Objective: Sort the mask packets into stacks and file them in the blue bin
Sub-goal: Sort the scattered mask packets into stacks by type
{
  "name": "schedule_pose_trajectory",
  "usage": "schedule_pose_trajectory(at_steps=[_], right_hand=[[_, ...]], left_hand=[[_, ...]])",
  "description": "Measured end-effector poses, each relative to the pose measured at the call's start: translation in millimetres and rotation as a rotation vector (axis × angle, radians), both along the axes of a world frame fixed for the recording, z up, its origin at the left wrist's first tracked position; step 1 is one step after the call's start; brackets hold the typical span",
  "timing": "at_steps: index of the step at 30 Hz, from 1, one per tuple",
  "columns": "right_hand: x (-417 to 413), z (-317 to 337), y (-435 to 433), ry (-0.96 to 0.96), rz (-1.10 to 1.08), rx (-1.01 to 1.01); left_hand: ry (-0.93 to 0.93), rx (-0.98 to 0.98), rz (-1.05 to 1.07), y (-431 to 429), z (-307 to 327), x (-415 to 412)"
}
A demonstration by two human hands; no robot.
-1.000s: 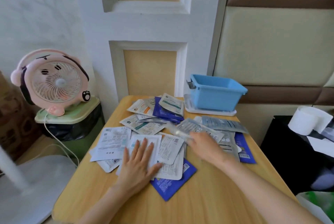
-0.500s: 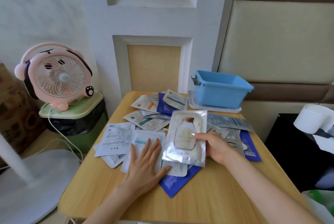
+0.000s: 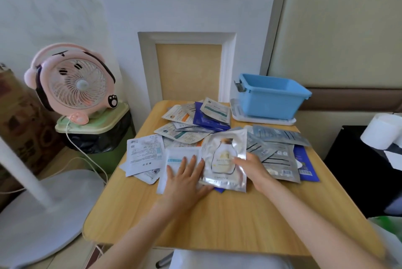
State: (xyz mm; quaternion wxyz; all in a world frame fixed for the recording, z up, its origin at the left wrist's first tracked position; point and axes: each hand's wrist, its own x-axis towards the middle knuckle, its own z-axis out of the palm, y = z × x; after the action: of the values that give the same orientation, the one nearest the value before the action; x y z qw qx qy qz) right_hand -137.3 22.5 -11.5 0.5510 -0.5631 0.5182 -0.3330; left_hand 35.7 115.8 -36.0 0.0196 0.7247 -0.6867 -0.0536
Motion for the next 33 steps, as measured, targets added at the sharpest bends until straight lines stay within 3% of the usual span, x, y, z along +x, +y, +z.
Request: schedule_pose_trajectory(at_steps=[5, 10, 12, 15, 18, 21, 27, 29, 31, 33], right_hand=[[7, 6, -28, 0.092, -0.161, -0.017], [-9, 21, -9, -0.296, -0.157, 0.089], [-21, 23, 7, -0.297, -0.075, 0.126], [-35, 18, 36, -0.096, 0.091, 0.147], [-40, 11, 54, 0.278, 0.237, 0.076], [-38, 7, 56, 0.531, 0.329, 0.031], [-36, 24, 66, 1.088, 0.425, -0.246], [-39, 28, 58, 1.133, 0.261, -0.452], [-46, 27, 42, 1.045, 0.074, -0.690], [-59, 18, 20, 1.121, 0.152, -0.713]], left_hand=[[0.040, -0.024, 0.033, -43, -2, -2], [-0.023, -0.024, -0.021, 3, -2, -5], [-0.068, -0.103, -0.046, 39, -8, -4], [-0.117, -0.158, 0.003, 82, -24, -2], [-0.153, -0.144, 0.005, 101, -24, -5], [-0.111, -0.176, 0.036, 99, -13, -8], [-0.113, -0.085, -0.102, 79, -15, -21], [-0.070, -0.079, -0.158, 73, -14, -21], [0.016, -0.131, -0.183, 66, -16, -22], [0.043, -0.146, -0.186, 61, -18, -24]])
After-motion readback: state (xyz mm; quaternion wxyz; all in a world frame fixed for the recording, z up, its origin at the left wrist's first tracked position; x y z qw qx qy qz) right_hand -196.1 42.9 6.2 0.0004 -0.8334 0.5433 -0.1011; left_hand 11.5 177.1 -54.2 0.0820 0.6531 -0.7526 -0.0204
